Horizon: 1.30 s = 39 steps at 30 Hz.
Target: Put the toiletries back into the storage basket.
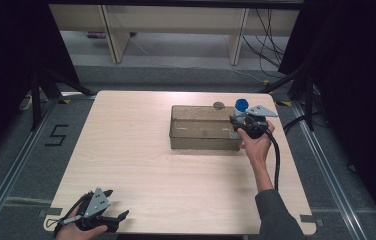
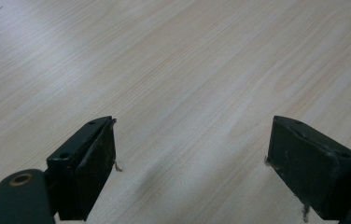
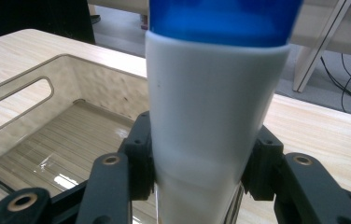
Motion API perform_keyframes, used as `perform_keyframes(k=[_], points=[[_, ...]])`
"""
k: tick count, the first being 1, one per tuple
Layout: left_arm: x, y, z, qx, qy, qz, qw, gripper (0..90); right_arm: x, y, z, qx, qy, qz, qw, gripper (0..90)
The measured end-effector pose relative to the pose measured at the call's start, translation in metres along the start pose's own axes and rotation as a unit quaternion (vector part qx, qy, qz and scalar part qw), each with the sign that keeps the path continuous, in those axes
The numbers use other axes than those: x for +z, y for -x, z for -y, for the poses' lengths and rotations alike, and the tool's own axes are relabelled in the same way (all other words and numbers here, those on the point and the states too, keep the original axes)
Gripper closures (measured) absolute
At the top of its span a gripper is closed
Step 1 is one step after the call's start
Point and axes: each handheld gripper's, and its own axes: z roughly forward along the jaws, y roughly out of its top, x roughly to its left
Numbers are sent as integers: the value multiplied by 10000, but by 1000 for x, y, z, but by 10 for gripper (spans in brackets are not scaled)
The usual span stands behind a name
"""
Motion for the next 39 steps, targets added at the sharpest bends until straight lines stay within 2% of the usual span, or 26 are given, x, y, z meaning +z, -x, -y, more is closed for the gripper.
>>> perform_keyframes(k=[2, 3, 5, 6, 7, 9, 10, 12, 14, 15, 16, 17, 19, 20, 21, 24, 25, 26, 28, 29, 33, 35, 36, 37, 38, 39], points=[[-1, 1, 0, -27, -24, -24, 10000, 148, -1, -1, 1, 58, -50, -8, 10000, 546], [0, 0, 0, -9, -39, -58, 10000, 148, 0, 0, 1, -18, 31, 13, 10000, 547], [1, 0, 0, 41, -35, -108, 9999, 148, 0, -1, 3, 85, 33, -25, 10000, 546], [0, 0, 0, 50, -109, -39, 9999, 148, -2, -1, 3, 130, -118, -66, 9998, 547], [0, 0, 0, 39, -109, -37, 9999, 148, 0, 0, 4, 45, -14, 10, 10000, 547], [1, 0, 0, 4, -29, -86, 10000, 148, -1, -2, 6, 177, -162, -63, 9997, 547], [0, 0, 0, 23, -26, -90, 10000, 148, 2, -1, 8, 77, -34, -63, 9999, 547], [0, 0, 0, 3, -48, -49, 10000, 148, 3, -2, 11, 128, -78, -83, 9999, 547], [1, 0, 0, 19, -26, -100, 9999, 148, 4, -1, 12, 35, -72, -80, 9999, 547], [1, 0, 0, 12, -27, -95, 10000, 148, 4, -3, 13, 147, -123, -82, 9998, 547], [1, 0, 0, -4, -22, -96, 10000, 148, 5, -2, 14, 84, -96, -51, 9999, 547], [0, 0, 0, -16, -43, -67, 10000, 148, 5, -4, 14, 178, -137, -76, 9997, 547], [0, 0, 0, -3, -5, -37, 10000, 148, 5, -4, 14, 147, -150, -96, 9997, 547], [1, 0, 0, -8, -22, -102, 9999, 148, 6, -2, 15, 38, -85, -76, 9999, 546], [1, 0, 0, 52, -33, -109, 9999, 148, 5, -2, 15, 44, -95, -77, 9999, 547], [1, 0, 0, 5, -26, -102, 9999, 148, 5, -4, 17, 195, -137, -138, 9996, 547], [1, 0, 0, 5, -26, -102, 9999, 148, 5, -4, 17, 195, -137, -138, 9996, 547], [-1, 0, 0, 27, -40, -11, 10000, 148, 6, -2, 19, 82, -136, -65, 9999, 547], [0, 0, 0, -5, -53, -53, 10000, 148, 6, -3, 21, 145, -158, -111, 9997, 546], [0, 0, 0, -20, -44, -63, 10000, 148, 7, -1, 21, 22, -142, -96, 9999, 546], [0, 0, 0, -17, -56, -58, 10000, 148, 6, 0, 25, 71, -229, -115, 9996, 546], [0, 0, 0, -21, -58, -59, 10000, 148, 5, -2, 27, 234, -221, -59, 9995, 547], [0, 0, 0, -28, -58, -58, 10000, 148, 5, 1, 27, 108, -217, -64, 9997, 546], [0, 0, 0, -28, -58, -58, 10000, 148, 5, 2, 28, 112, -168, -112, 9997, 546], [0, -1, 0, 91, -104, -7, 9999, 148, 3, 2, 27, 109, -180, -54, 9998, 545], [0, -1, 0, 91, -104, -7, 9999, 148, 3, 2, 27, 109, -180, -54, 9998, 545]])
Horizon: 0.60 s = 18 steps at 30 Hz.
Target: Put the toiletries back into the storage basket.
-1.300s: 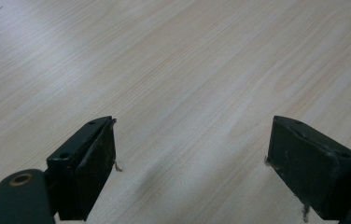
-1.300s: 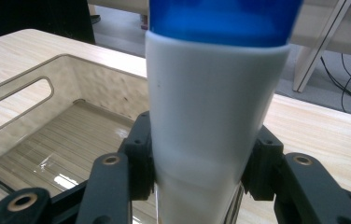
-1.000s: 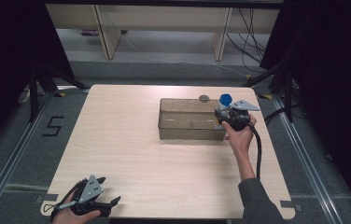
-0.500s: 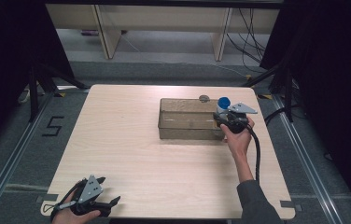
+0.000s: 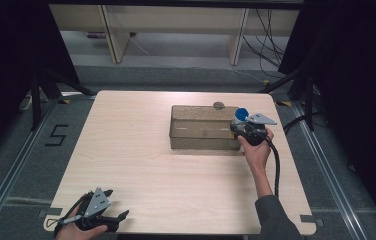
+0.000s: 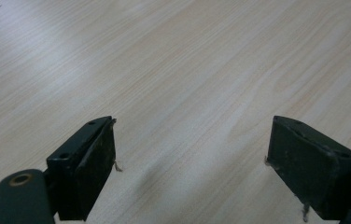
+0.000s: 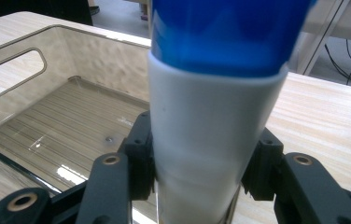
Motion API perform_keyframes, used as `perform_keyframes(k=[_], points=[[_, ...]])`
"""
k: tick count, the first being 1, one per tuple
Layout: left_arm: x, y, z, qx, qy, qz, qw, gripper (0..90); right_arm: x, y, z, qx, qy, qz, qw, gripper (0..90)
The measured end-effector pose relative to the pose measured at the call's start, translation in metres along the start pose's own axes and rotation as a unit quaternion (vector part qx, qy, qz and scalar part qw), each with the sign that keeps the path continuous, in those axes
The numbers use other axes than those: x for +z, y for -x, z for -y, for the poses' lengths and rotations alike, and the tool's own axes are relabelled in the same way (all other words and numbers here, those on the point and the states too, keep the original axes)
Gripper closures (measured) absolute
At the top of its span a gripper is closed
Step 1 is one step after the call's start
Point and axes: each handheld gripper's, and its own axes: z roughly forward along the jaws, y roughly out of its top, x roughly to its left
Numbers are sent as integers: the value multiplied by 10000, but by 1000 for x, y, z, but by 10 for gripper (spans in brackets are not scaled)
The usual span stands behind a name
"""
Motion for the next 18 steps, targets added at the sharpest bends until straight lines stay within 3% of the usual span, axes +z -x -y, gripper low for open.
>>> perform_keyframes(k=[3, 8, 9, 10, 11, 12, 15, 16, 17, 18], points=[[1, 2, 0, -113, 68, -49, 9999, 148, -4, -1, -3, 6, 66, -12, 10000, 530], [0, 1, 0, -30, 27, -52, 10000, 148, -6, -3, -5, 77, 93, 43, 9999, 500], [0, 2, 0, -95, 3, -19, 10000, 148, -7, -3, -4, 200, 79, 66, 9997, 433], [0, 2, 0, -95, 3, -19, 10000, 148, -7, -3, -4, 200, 79, 66, 9997, 433], [1, 1, 0, -105, 63, -44, 9999, 148, -8, 0, -4, 112, 105, 26, 9999, 371], [1, 1, 0, -87, 69, -84, 9999, 148, -10, -3, -4, 324, 23, -67, 9995, 340], [0, 1, 0, -52, 41, -72, 10000, 148, -12, -2, -5, 206, 38, -67, 9998, 268], [0, 1, 0, -59, 47, -74, 9999, 148, -13, -5, -5, 420, 10, -71, 9991, 251], [0, 1, 0, -94, 67, -65, 9999, 148, -14, -3, -6, 299, 131, -112, 9994, 241], [0, 1, 0, -79, 41, -47, 9999, 148, -16, -6, -6, 503, 121, -108, 9986, 237]])
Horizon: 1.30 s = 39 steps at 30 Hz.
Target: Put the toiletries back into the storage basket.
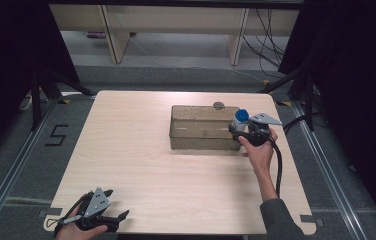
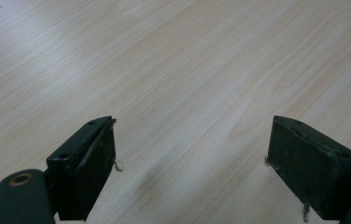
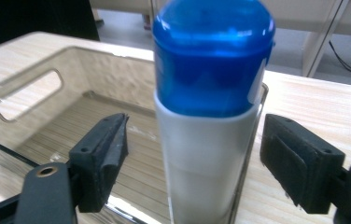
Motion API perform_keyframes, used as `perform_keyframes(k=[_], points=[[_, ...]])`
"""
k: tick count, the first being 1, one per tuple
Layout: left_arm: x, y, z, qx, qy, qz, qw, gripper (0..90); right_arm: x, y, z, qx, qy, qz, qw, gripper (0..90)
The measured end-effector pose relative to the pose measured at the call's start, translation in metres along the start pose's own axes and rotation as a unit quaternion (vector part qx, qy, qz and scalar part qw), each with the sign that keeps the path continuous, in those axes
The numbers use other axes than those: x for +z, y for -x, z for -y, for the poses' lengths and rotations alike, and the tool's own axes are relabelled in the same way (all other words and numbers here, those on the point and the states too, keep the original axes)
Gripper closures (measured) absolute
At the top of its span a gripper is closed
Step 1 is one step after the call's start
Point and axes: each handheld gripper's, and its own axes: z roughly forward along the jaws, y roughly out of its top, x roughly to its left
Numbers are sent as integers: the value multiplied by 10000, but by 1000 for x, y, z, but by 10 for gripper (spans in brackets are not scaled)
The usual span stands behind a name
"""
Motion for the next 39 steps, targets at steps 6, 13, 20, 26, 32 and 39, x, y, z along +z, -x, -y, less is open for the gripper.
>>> perform_keyframes(k=[6, 13, 20, 26, 32, 39], points=[[0, 1, 0, -40, 9, -3, 10000, 148, -8, -4, -2, -38, -84, 8, 10000, 217], [0, 1, 0, -82, 25, -5, 10000, 148, -29, -3, -2, 31, -7, 93, 10000, 188], [0, 1, 0, -40, 10, -12, 10000, 148, -48, -10, 1, -37, 33, 159, 9999, 177], [0, 1, 0, -55, 16, -20, 10000, 148, -58, -16, 5, -129, 77, 88, 9998, 170], [-1, 1, 0, -51, 46, -5, 10000, 148, -65, -25, 8, -93, 25, -32, 9999, 169], [-1, 0, 0, -79, 38, 8, 10000, 148, -69, -29, 14, -167, -76, -121, 9998, 169]])
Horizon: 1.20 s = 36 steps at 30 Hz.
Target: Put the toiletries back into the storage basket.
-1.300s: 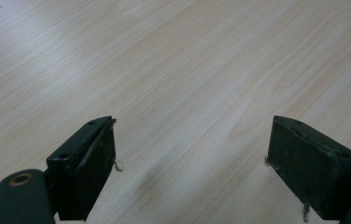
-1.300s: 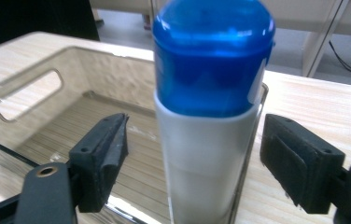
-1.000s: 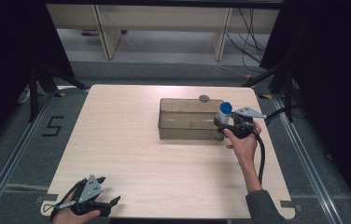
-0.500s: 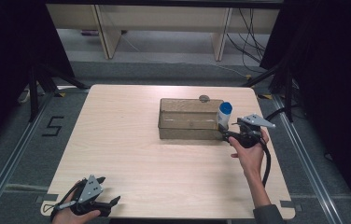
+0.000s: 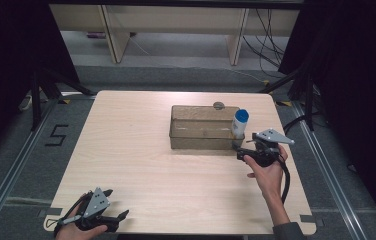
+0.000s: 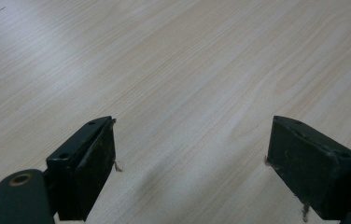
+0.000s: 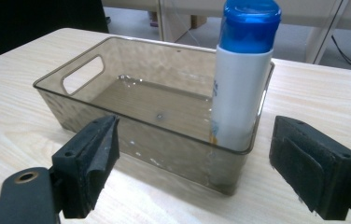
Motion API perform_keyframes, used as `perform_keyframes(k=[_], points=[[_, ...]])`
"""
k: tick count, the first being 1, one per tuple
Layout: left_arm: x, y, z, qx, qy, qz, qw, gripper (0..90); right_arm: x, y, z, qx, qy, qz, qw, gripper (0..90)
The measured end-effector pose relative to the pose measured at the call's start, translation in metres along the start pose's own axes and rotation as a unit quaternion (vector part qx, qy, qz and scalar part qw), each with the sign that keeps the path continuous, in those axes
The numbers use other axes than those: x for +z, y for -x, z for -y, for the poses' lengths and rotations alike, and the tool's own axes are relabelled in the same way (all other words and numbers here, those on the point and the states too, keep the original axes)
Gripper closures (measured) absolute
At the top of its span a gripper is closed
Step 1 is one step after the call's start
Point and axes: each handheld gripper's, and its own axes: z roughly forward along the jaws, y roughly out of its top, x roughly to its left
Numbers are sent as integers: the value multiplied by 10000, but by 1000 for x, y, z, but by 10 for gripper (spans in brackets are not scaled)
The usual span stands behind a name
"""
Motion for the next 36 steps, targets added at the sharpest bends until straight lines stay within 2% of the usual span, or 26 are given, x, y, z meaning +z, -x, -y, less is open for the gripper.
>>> perform_keyframes(k=[1, 2, 4, 5, 6, 10, 12, 15, 16, 17, 18, 19, 21, 23, 24, 25, 26, 27, 29, 30, 32, 34, 36], points=[[0, 0, 0, 0, 0, 0, 10000, 148, 0, -1, 1, 54, 25, 28, 10000, 169], [0, 0, 0, 52, 21, 18, 10000, 148, -1, -1, 1, -34, 13, 49, 10000, 169], [0, 1, 0, -10, 31, 47, 10000, 148, -2, -2, 2, -27, -2, 3, 10000, 169], [0, 0, 0, 25, 4, 4, 10000, 148, -2, -5, 2, 152, -36, -21, 9999, 169], [0, 0, 0, 36, 16, 11, 10000, 148, -2, -5, 3, 152, -24, -20, 9999, 169], [0, 1, 0, -29, 14, -25, 10000, 148, -5, -5, 3, -39, -29, -46, 10000, 162], [0, 0, 0, 28, 15, 27, 10000, 148, -5, -6, 5, -46, -20, -50, 10000, 157], [0, 0, 0, 24, 18, 11, 10000, 148, -6, -11, 7, 148, -32, -169, 9997, 155], [1, 0, 0, 31, 28, -88, 10000, 148, -5, -10, 7, -1, 1, -198, 9998, 155], [1, 0, 0, 31, 28, -88, 10000, 148, -5, -10, 7, -1, 1, -198, 9998, 155], [1, 1, 0, -50, 79, -2, 10000, 148, -7, -12, 8, 3, -34, -227, 9997, 155], [0, 1, 0, -24, 33, -73, 10000, 148, -6, -13, 8, -63, -5, -235, 9997, 155], [0, 0, 0, 29, 35, -90, 9999, 148, -9, -15, 8, -63, -68, -264, 9996, 155], [-1, 1, 0, -45, 3, -18, 10000, 148, -9, -16, 9, -95, -36, -262, 9996, 155], [-1, 1, 0, -72, 16, -17, 10000, 148, -10, -20, 10, 63, -83, -306, 9995, 155], [-1, 1, 0, -66, 21, -24, 10000, 148, -9, -18, 11, -80, -47, -264, 9996, 155], [-1, 0, 0, 1, 14, -17, 10000, 148, -10, -19, 11, -47, -52, -328, 9994, 155], [-1, 0, 0, -2, 9, -19, 10000, 148, -11, -20, 12, 11, -95, -334, 9994, 155], [-1, 0, 0, -3, 10, -18, 10000, 148, -10, -20, 13, -66, -12, -384, 9992, 155], [-1, 0, 0, -6, 14, -19, 10000, 147, -11, -22, 14, 3, -43, -347, 9994, 155], [-1, 1, 0, -61, 22, -23, 10000, 148, -11, -21, 15, -83, -51, -366, 9993, 155], [-1, 1, 0, -54, 19, -25, 10000, 148, -12, -24, 17, 8, -70, -379, 9993, 155], [-1, 0, 0, 5, 29, -2, 10000, 148, -12, -24, 18, -113, -98, -403, 9991, 155]])
